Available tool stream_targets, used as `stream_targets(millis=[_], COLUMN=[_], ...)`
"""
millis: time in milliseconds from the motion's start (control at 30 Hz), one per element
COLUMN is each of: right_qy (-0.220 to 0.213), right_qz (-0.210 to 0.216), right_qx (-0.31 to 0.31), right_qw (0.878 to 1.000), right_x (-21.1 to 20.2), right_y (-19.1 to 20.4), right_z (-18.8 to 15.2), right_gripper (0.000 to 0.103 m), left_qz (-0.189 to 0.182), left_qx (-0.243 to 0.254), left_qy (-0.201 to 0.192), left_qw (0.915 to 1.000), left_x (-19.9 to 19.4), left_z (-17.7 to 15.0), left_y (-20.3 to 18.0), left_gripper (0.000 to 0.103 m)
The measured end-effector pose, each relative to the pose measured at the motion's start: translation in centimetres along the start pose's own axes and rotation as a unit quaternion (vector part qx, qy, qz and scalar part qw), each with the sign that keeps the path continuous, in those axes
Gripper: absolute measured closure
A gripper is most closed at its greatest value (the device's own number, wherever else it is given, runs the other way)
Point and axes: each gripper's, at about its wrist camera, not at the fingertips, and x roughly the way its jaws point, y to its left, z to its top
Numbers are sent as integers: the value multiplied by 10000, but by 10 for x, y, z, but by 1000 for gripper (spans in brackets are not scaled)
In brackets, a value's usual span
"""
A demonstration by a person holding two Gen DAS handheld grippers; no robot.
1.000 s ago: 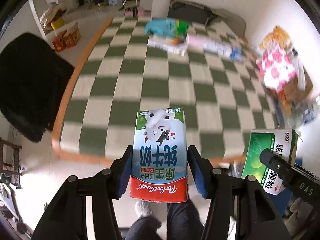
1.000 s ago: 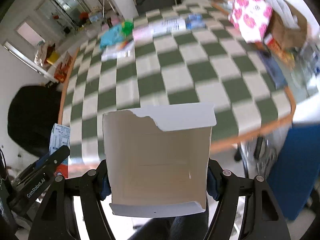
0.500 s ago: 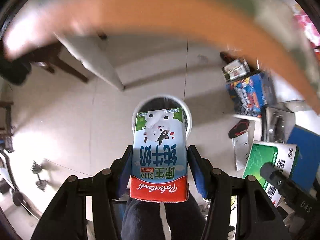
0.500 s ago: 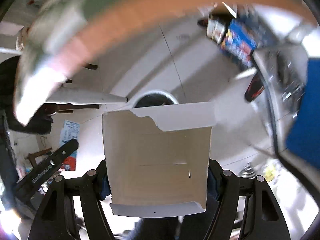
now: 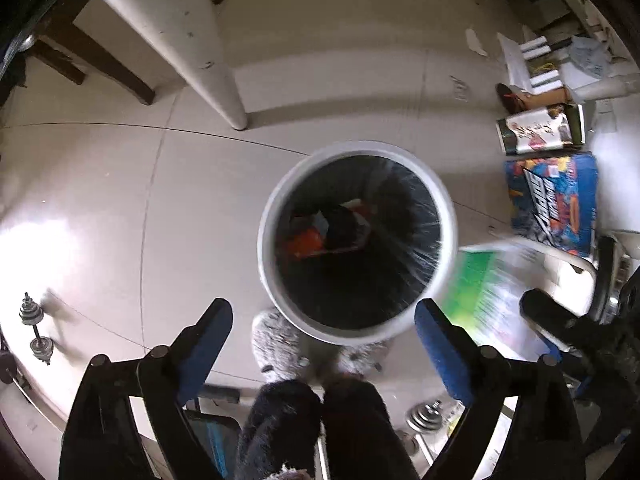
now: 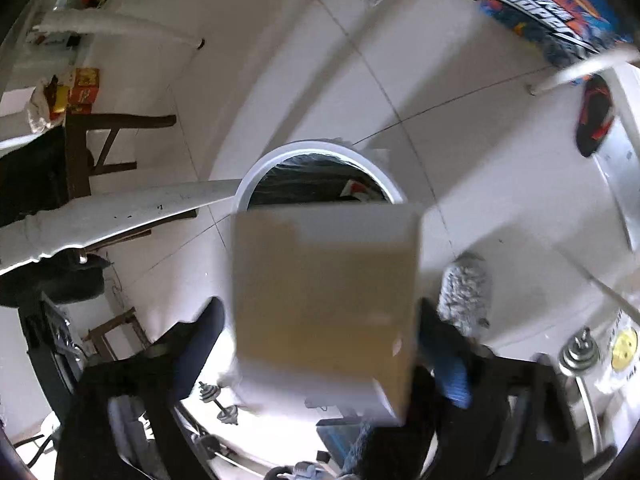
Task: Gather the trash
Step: 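Open both tools to drop the milk carton and box into the bin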
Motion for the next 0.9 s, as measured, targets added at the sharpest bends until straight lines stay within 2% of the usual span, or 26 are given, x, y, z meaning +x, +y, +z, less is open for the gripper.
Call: stream_targets(millis=[100,200,300,433,633,900], right_qy=[36,-18,-108,-159,-192,-288], right_qz=[-195,-610,-1238,-1815,-2137,-2212], right_qx=[-216,-463,-883,-1315,-1581,-1747], right_qw=[9996,9971,9883,9744,9638,9590], right_x=[13,15,12,12,2,-36], right_y=[3,10,16,25,32,47], right_z=[3,-1,-9,-17,-29,-42], right_gripper=[0,0,0,0,0,0], left_qz=[251,551,790,966,1038,955], left_qx=[-57,1,95,202,323,497], left_qy=[-169,-370,-359,-333,-274,-271], left_qw=[9995,9978,9962,9946,9937,9938], left_x=[-2,-8,-10,-19,-33,-66], left_z=[-3,-5,-7,-12,-20,-32], left_y=[12,17,19,22,15,-1], left_gripper=[9,0,0,0,0,0])
